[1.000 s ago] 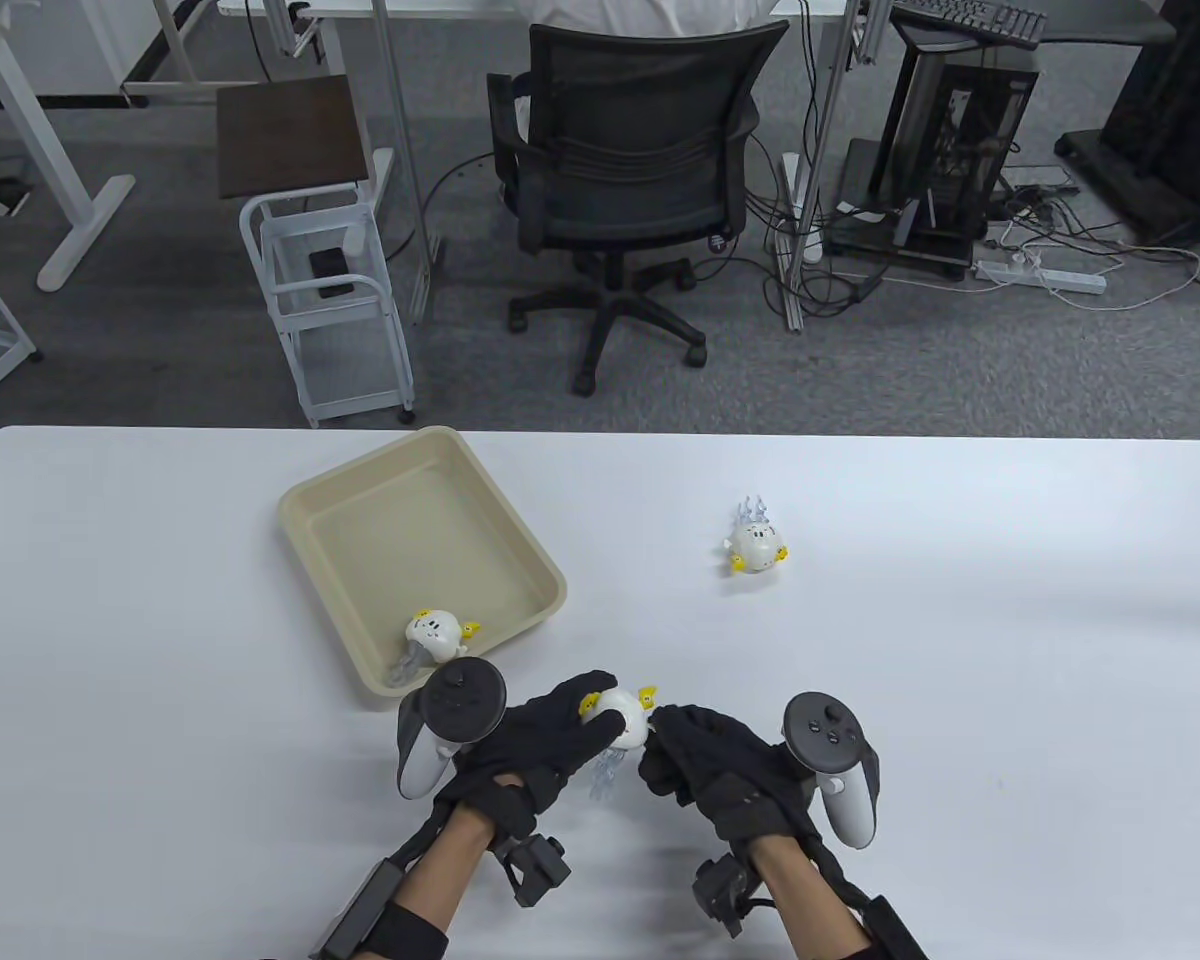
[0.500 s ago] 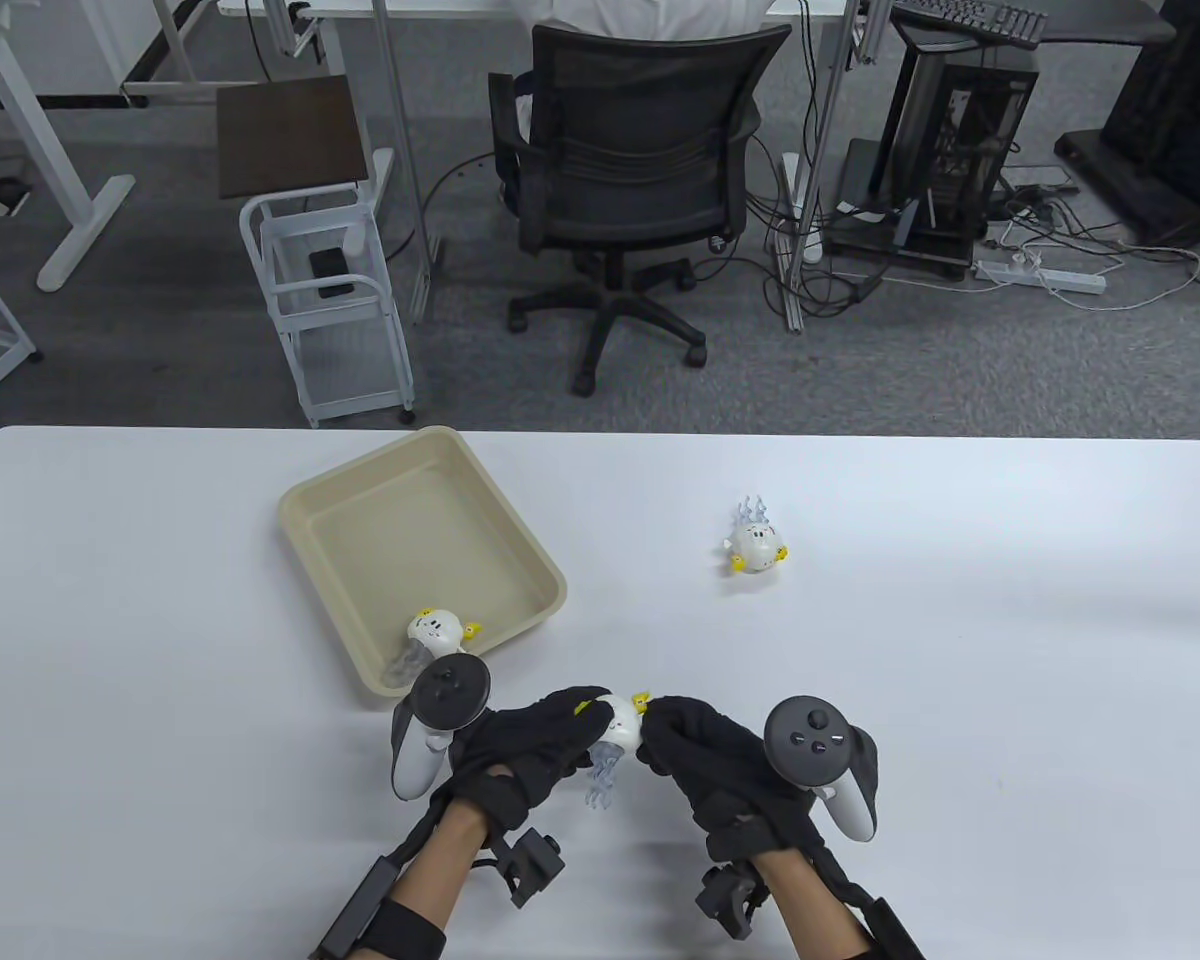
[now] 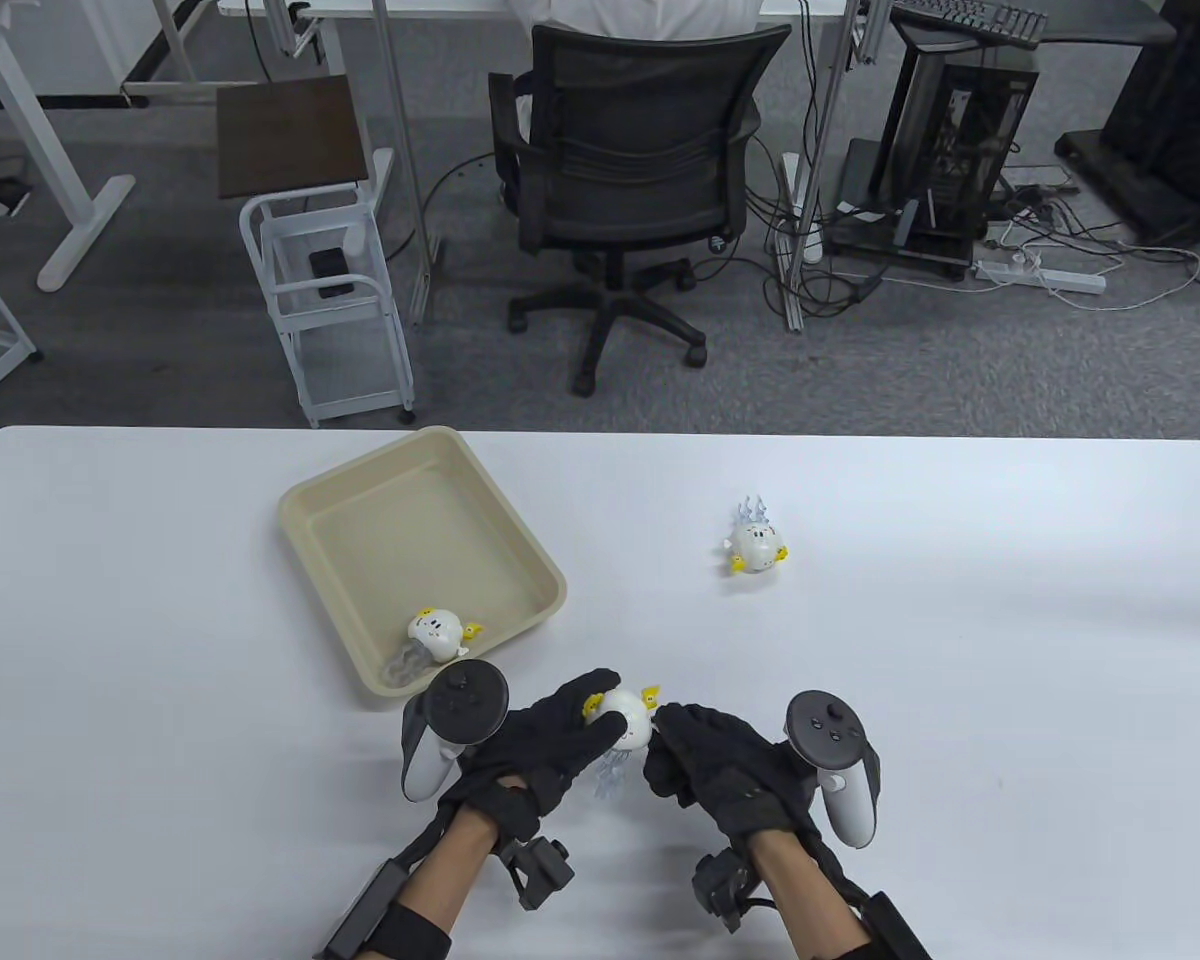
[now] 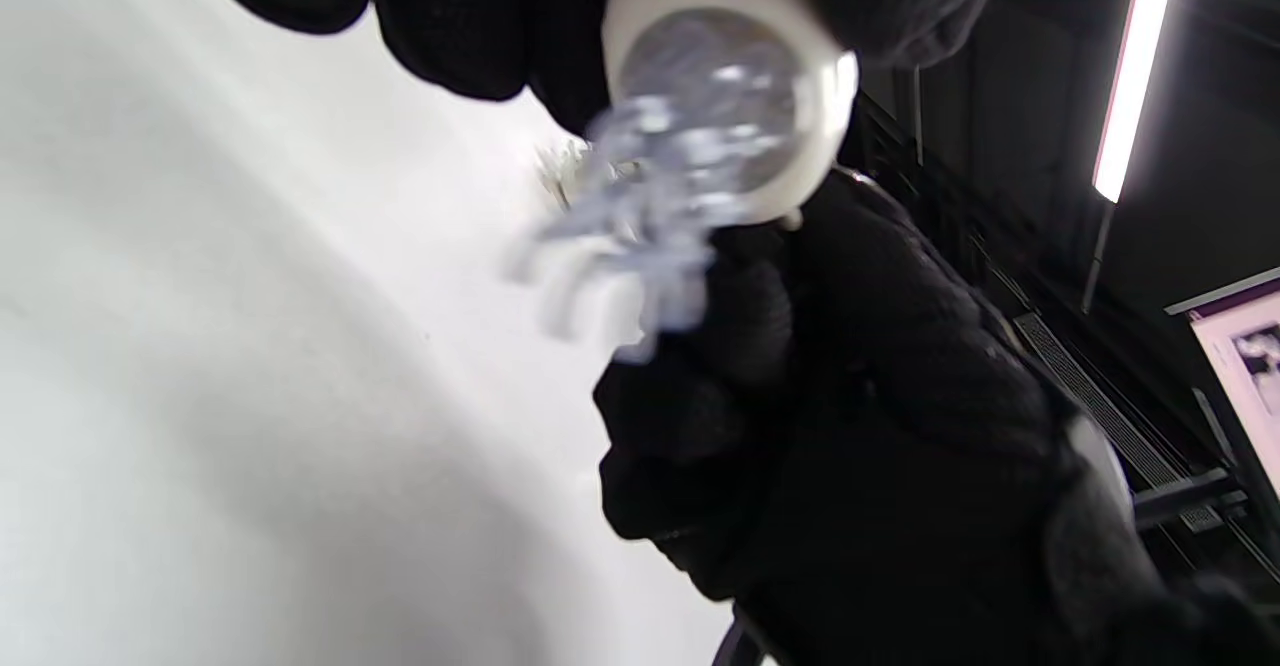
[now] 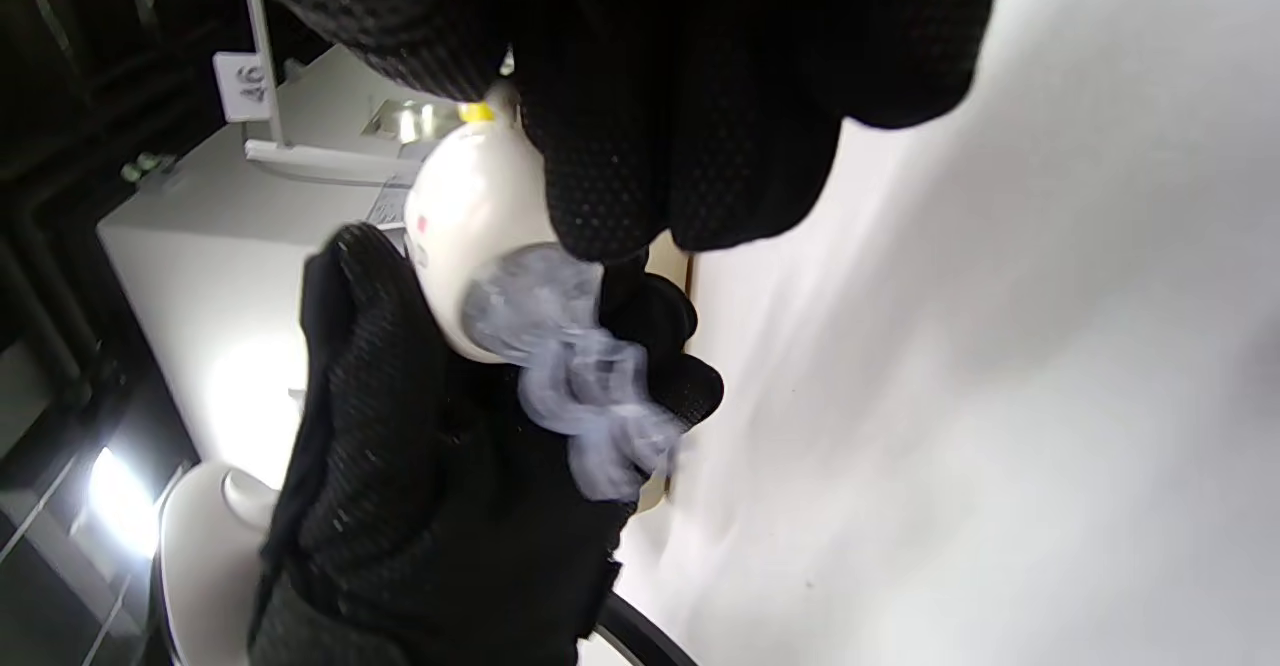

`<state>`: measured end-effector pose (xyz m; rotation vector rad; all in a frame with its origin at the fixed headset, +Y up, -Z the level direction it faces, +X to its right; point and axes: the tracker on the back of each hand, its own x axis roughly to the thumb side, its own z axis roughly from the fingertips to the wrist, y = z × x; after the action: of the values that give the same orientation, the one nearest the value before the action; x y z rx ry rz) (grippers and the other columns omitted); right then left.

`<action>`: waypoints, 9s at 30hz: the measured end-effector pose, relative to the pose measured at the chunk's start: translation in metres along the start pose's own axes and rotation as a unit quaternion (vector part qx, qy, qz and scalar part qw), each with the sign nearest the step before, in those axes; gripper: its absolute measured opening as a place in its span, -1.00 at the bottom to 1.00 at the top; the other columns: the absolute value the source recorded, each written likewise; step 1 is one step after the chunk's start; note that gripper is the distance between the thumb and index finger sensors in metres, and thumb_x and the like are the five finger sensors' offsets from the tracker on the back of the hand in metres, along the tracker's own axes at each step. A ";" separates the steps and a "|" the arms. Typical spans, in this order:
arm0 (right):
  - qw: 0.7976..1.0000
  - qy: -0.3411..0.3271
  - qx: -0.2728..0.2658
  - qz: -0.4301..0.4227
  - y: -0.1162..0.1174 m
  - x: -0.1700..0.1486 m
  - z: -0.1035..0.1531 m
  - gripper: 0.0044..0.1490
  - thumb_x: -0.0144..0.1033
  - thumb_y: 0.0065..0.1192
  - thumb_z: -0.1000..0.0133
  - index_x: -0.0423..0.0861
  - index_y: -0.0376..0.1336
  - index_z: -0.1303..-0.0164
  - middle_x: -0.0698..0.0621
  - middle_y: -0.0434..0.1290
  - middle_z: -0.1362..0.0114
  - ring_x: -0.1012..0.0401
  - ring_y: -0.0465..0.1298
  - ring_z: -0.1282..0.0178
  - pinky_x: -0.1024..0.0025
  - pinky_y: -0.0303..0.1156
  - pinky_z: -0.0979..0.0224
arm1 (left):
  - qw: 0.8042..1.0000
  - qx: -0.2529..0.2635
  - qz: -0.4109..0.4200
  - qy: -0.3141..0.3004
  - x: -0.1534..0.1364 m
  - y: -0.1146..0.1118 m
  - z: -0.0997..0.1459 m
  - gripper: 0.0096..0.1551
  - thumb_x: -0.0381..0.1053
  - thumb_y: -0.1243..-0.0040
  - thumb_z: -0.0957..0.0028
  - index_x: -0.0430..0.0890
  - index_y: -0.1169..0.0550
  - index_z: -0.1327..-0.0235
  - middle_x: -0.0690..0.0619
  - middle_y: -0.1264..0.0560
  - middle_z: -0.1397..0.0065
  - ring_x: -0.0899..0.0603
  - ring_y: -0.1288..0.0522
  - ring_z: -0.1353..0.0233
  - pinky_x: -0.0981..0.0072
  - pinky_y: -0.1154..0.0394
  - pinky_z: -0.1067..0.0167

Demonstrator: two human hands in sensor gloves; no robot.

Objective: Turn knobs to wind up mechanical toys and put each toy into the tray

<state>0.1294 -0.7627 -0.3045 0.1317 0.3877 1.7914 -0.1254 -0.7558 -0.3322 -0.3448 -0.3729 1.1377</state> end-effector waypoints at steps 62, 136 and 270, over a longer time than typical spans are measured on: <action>0.997 0.034 -0.017 -0.072 -0.003 -0.005 0.003 -0.50 -0.12 0.14 -0.50 -0.34 0.40 -0.13 -0.02 0.61 0.02 0.08 0.64 0.13 0.30 0.59 -0.02 | 0.998 -0.032 -0.028 -0.045 0.020 -0.005 0.006 -0.12 0.13 -0.18 -0.18 -0.30 -0.25 -0.65 -0.21 -0.39 -0.49 -0.45 -0.34 -0.39 -0.37 -0.31 -0.34; 0.999 -0.006 -0.036 0.022 -0.006 0.004 0.004 -0.51 -0.08 0.07 -0.53 -0.28 0.36 -0.23 -0.03 0.58 -0.09 0.03 0.61 -0.02 0.26 0.56 -0.18 | 1.000 -0.013 0.002 -0.020 0.010 -0.007 0.003 -0.13 0.20 -0.05 -0.23 -0.34 -0.28 -0.62 -0.21 -0.47 -0.43 -0.36 -0.48 -0.28 -0.27 -0.43 -0.25; 0.786 0.203 -0.089 0.577 -0.105 0.035 -0.170 0.21 0.38 0.23 -0.30 0.19 -0.40 -0.82 -0.32 -0.27 -0.86 -0.34 -0.32 -0.79 -0.45 -0.16 -0.79 | 0.900 -0.003 -0.405 0.162 -0.023 0.070 0.069 0.15 0.54 0.19 -0.12 0.03 0.27 -0.75 -0.34 0.39 -0.71 -0.62 0.50 -0.56 -0.66 0.35 -0.30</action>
<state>0.1676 -0.7399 -0.5029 -0.2180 0.4799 3.0949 -0.2219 -0.7451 -0.3046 -0.3296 -0.1858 0.2489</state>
